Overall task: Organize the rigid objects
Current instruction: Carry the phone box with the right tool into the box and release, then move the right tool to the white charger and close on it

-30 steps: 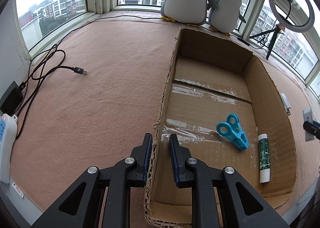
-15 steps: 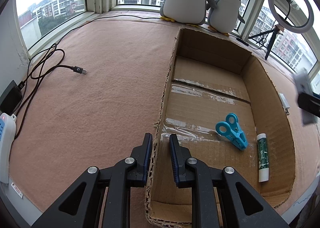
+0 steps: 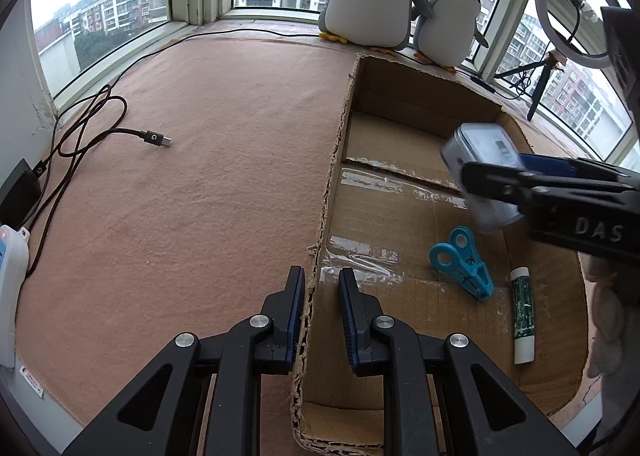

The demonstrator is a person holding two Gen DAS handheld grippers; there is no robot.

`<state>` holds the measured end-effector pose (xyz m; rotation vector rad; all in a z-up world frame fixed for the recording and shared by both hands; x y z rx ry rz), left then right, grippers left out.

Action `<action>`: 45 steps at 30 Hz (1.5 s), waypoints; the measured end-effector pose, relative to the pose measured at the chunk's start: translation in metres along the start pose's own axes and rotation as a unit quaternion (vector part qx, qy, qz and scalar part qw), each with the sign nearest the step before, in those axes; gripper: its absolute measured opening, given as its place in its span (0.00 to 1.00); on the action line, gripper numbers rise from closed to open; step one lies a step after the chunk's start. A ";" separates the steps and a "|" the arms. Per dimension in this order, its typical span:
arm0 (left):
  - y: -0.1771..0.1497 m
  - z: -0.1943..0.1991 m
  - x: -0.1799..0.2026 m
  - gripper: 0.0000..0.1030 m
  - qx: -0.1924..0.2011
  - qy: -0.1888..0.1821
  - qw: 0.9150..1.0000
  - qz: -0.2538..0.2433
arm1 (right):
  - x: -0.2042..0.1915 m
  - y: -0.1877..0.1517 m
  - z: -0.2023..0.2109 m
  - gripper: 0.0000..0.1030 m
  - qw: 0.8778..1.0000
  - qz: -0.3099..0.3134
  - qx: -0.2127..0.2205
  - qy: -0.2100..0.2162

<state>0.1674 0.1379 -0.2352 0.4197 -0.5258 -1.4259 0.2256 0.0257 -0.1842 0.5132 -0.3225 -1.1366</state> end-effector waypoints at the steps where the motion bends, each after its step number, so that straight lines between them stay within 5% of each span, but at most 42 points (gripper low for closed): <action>1: 0.000 0.000 0.000 0.19 0.000 0.000 1.000 0.000 | -0.002 0.000 -0.001 0.64 1.000 0.003 -0.001 0.000; 25: 0.000 0.001 0.003 0.19 0.000 -0.001 1.000 0.001 | 0.016 -0.004 0.036 0.65 0.999 -0.029 0.030 0.015; 37: 0.000 0.001 0.002 0.19 0.000 -0.001 1.000 0.001 | 0.118 -0.026 0.081 0.65 0.993 -0.097 0.050 -0.033; 45: 0.001 0.001 0.002 0.19 -0.001 0.000 1.000 -0.002 | 0.200 -0.044 0.071 0.65 0.982 -0.178 0.018 -0.056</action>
Point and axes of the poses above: each gripper's, at about its wrist camera, not at the fingertips, and z roughly against the way its jaws point, x to its right, y to its top, the point moved 10 cm from there along -z, roughly the way its jaws point, and after that the axes turned 6 degrees about -z, right-handed, at the moved point
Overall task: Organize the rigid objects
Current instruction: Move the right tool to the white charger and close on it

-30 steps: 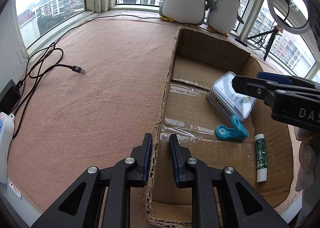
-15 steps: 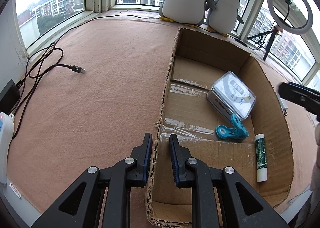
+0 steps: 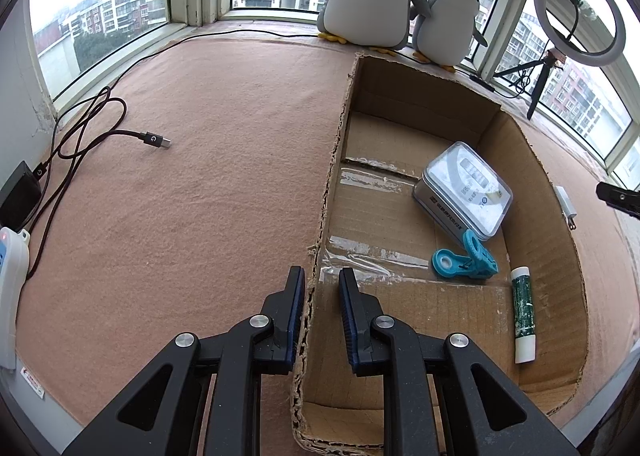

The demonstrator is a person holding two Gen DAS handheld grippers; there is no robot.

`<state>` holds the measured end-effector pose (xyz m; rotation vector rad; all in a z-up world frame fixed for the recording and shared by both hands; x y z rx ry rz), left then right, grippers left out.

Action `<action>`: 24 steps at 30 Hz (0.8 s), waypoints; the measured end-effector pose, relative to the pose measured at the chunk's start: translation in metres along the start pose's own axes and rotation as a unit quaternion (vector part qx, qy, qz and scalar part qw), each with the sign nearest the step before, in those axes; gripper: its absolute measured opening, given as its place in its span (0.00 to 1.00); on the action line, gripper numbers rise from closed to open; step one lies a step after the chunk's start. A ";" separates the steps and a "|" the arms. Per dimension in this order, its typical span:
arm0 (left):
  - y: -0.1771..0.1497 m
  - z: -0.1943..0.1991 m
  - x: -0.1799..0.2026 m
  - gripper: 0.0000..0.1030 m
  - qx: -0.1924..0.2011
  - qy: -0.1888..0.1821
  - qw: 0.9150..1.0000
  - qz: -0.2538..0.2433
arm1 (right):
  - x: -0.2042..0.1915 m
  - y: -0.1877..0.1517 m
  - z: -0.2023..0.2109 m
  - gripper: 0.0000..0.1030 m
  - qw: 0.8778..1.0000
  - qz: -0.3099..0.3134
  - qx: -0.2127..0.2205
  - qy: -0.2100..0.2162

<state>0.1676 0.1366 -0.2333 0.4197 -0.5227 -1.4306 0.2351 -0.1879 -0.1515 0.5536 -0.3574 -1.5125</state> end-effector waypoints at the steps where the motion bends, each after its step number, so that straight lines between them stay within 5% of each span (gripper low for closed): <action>1: 0.000 0.000 0.000 0.19 0.000 0.000 1.000 0.000 | 0.008 0.000 -0.005 0.65 1.000 -0.010 -0.008 0.000; 6: 0.000 0.000 -0.001 0.19 0.000 0.000 1.000 0.000 | 0.030 0.001 -0.030 0.63 0.998 -0.040 -0.044 0.000; 10: 0.000 0.000 0.000 0.19 -0.001 -0.001 1.000 0.000 | 0.035 0.000 -0.047 0.51 0.997 -0.045 -0.065 -0.006; 24: 0.000 -0.001 0.000 0.19 -0.001 -0.001 1.000 0.000 | 0.023 0.004 -0.070 0.50 0.996 -0.016 -0.086 -0.023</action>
Point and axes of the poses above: each gripper's, at about its wrist camera, not at the fingertips, and z roughly against the way its jaws point, x to its right, y to its top, the point moved 10 cm from there along -z, roughly the way its jaws point, and after that the axes turned 6 degrees about -z, right-handed, at the moved point
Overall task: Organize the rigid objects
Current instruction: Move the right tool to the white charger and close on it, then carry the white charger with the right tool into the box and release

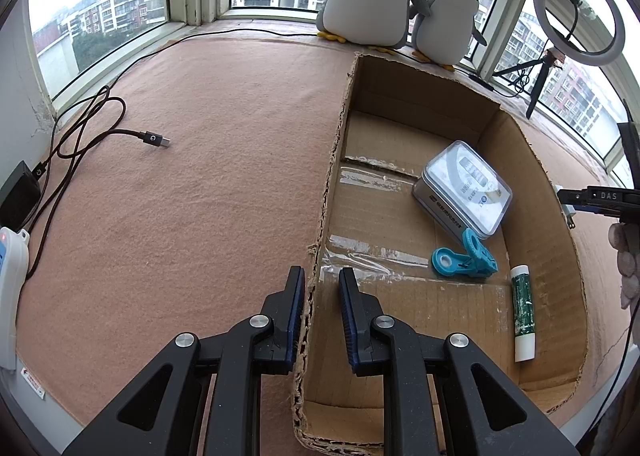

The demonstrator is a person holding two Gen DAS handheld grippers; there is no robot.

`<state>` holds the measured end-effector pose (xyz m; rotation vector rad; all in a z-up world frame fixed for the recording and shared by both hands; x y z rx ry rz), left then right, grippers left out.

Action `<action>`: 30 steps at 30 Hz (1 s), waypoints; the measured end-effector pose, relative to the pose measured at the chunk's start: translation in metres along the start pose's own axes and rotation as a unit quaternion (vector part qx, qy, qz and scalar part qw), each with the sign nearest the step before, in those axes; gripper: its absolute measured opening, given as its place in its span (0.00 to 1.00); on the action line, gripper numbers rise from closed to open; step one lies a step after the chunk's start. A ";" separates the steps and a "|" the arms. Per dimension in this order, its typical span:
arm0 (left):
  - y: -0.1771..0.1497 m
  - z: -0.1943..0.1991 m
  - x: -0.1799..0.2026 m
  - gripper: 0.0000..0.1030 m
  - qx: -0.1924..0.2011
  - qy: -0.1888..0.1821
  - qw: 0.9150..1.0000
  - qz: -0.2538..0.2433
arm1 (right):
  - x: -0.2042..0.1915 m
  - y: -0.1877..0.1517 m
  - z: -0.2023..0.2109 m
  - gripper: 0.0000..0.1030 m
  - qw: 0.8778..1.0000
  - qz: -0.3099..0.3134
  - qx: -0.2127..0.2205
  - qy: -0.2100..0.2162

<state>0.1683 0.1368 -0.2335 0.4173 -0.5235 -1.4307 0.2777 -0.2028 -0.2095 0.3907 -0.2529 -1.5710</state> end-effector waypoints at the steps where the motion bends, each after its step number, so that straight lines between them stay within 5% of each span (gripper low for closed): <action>1: 0.000 0.000 0.000 0.19 0.000 0.000 1.000 0.000 | 0.000 0.000 -0.002 0.50 1.000 0.000 -0.002 -0.001; 11: 0.000 0.000 0.000 0.19 0.000 0.000 1.000 0.000 | 0.000 -0.001 -0.012 0.31 1.000 0.003 -0.011 -0.010; 30: 0.000 0.000 0.000 0.19 0.000 0.000 1.000 0.000 | -0.009 -0.020 0.043 0.31 0.998 -0.016 0.037 0.048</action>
Point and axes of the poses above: each gripper's, at about its wrist camera, not at the fingertips, and z roughly against the way its jaws point, x to its right, y to its top, the point moved 10 cm from there along -z, roughly the way its jaws point, and after that the axes turned 6 degrees about -z, right-handed, at the moved point
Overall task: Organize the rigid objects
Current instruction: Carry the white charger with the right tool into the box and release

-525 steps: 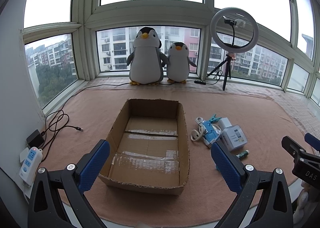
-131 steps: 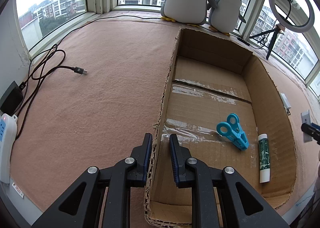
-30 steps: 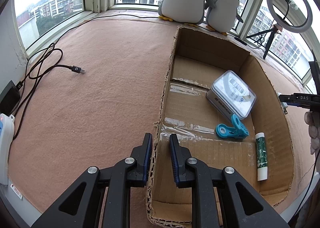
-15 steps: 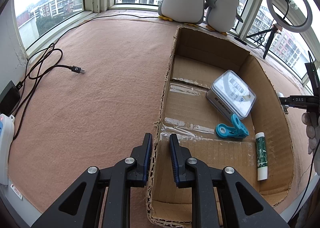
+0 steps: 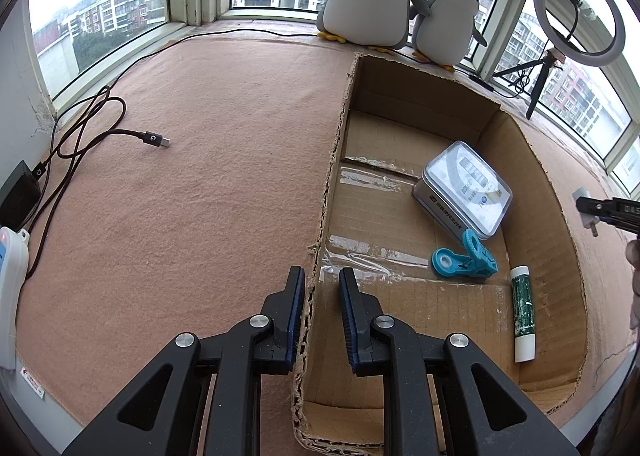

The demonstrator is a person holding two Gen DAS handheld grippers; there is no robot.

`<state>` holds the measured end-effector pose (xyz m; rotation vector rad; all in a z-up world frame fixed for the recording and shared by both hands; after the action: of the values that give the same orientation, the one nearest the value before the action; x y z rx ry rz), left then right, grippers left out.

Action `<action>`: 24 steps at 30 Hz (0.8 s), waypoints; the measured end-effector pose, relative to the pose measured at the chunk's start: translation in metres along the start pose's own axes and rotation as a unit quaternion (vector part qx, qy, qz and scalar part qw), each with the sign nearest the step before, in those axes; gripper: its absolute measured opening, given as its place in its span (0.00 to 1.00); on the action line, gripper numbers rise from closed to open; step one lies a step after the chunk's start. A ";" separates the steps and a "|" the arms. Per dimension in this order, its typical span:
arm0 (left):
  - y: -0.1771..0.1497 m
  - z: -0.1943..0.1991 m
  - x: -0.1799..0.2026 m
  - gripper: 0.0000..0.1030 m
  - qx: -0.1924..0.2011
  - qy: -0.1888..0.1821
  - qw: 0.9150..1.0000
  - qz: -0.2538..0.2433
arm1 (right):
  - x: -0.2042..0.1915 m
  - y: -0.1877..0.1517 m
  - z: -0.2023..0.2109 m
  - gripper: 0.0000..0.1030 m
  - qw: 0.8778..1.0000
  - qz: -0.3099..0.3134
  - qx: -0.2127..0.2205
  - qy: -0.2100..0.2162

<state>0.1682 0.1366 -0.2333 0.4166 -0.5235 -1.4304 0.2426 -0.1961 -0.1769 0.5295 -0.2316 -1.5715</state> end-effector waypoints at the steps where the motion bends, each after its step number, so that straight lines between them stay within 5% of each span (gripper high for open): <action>1: 0.000 0.000 0.000 0.19 0.000 0.000 1.000 0.000 | -0.007 -0.001 0.005 0.31 1.000 0.003 0.004 0.007; 13: 0.000 0.000 0.000 0.19 0.000 0.000 1.000 0.000 | -0.132 -0.039 0.049 0.31 0.989 0.114 0.019 0.097; 24: 0.000 0.000 0.000 0.19 0.000 0.000 1.000 0.000 | -0.210 -0.091 0.032 0.31 0.972 0.196 -0.024 0.127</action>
<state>0.1680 0.1364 -0.2333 0.4162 -0.5245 -1.4298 0.1454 0.0116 -0.1509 0.6000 -0.0943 -1.1105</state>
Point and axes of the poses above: each gripper's, at about its wrist camera, not at the fingertips, and z roughly against the way its jaws point, x to its right, y to its top, the point moved 10 cm from there along -z, roughly the way its jaws point, and after that the axes turned 6 degrees about -z, right-handed, at the moved point
